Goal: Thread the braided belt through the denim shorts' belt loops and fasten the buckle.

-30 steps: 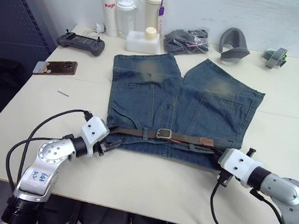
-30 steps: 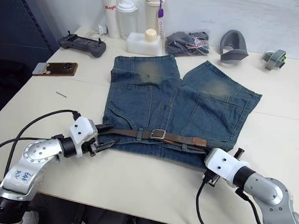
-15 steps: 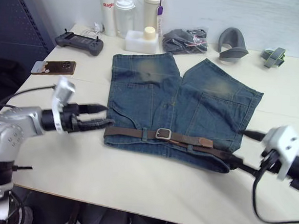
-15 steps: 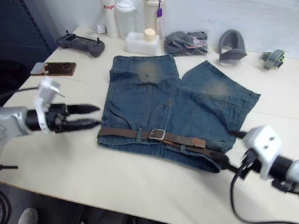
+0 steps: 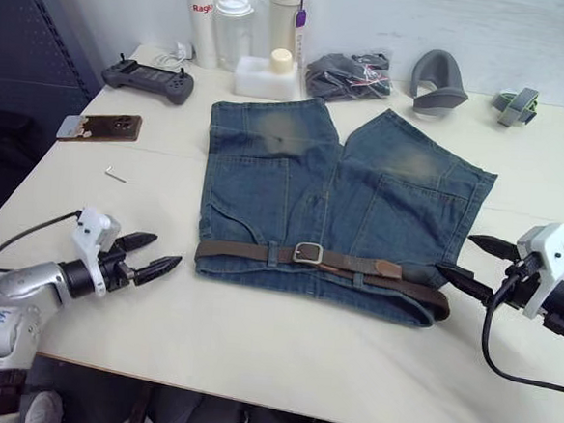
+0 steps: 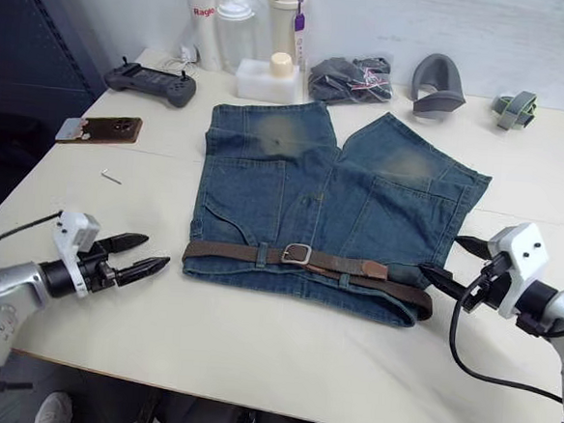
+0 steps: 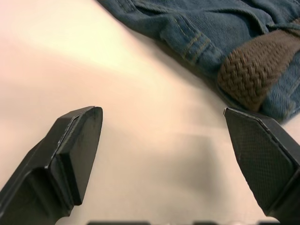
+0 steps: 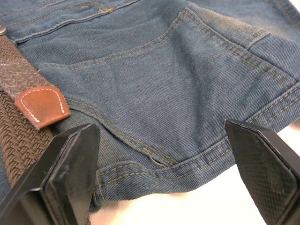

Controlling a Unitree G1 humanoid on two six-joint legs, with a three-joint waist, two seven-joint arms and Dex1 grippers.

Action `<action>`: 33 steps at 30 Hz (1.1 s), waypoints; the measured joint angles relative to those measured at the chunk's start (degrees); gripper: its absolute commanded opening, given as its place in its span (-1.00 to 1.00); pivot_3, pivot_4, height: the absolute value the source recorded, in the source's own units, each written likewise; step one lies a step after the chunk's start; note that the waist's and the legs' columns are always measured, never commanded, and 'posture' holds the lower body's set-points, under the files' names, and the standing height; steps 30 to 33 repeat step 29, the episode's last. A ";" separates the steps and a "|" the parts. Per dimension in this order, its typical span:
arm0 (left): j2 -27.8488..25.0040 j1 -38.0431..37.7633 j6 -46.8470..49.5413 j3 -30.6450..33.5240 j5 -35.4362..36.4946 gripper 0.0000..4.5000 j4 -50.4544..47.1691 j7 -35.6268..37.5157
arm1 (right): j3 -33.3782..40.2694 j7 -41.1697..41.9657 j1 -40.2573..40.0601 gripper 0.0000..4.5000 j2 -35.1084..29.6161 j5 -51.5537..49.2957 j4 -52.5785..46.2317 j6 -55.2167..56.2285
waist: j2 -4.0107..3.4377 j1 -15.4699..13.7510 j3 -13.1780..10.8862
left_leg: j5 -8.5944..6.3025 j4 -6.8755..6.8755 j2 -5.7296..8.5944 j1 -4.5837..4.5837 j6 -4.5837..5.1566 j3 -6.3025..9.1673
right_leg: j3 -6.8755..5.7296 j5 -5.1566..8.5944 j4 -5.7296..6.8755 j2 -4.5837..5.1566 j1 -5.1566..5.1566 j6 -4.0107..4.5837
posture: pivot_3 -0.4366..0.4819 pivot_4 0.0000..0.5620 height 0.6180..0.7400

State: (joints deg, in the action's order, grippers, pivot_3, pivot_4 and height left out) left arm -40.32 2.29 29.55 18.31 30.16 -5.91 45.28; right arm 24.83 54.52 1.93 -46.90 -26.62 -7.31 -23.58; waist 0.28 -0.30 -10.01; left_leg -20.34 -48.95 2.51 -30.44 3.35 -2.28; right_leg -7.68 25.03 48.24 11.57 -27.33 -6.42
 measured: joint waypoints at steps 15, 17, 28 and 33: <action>1.75 0.41 -2.42 0.22 -0.40 1.00 -0.09 -0.69 | -2.07 -4.79 -0.61 0.99 2.59 -1.50 0.75 -5.05 | 0.04 -1.49 0.05 | -1.87 -1.91 -3.05 0.10 -0.82 -3.76 | 3.21 -0.30 1.03 -2.48 -2.20 0.65 | -0.05 -0.47 -0.49; 2.05 0.42 -3.02 0.25 -0.53 1.00 -0.11 -0.75 | -2.05 -4.79 -1.72 0.99 2.58 -1.11 0.71 -4.32 | 0.03 -1.09 0.05 | -2.26 -2.42 -3.52 0.11 -0.79 -4.01 | 3.39 -0.20 1.26 -2.84 -2.15 0.94 | -0.05 -0.47 -0.49; 3.16 -0.33 -4.08 0.24 -1.11 1.00 -0.13 -0.84 | -2.01 -4.35 -1.21 0.99 2.58 -2.15 0.23 -3.93 | -0.10 0.17 0.13 | -2.46 -2.71 -3.52 -0.15 -0.41 -3.60 | 3.03 -0.16 1.44 -2.74 -2.15 1.01 | -0.05 -0.47 -0.49; 3.20 -0.55 -4.08 0.22 -1.11 1.00 -0.14 -0.79 | -2.01 -4.24 -1.21 0.99 2.58 -2.29 0.19 -3.93 | -0.10 0.20 0.13 | -2.46 -2.72 -3.50 -0.17 -0.39 -3.60 | 3.03 -0.14 1.44 -2.72 -2.15 1.03 | -0.05 -0.47 -0.49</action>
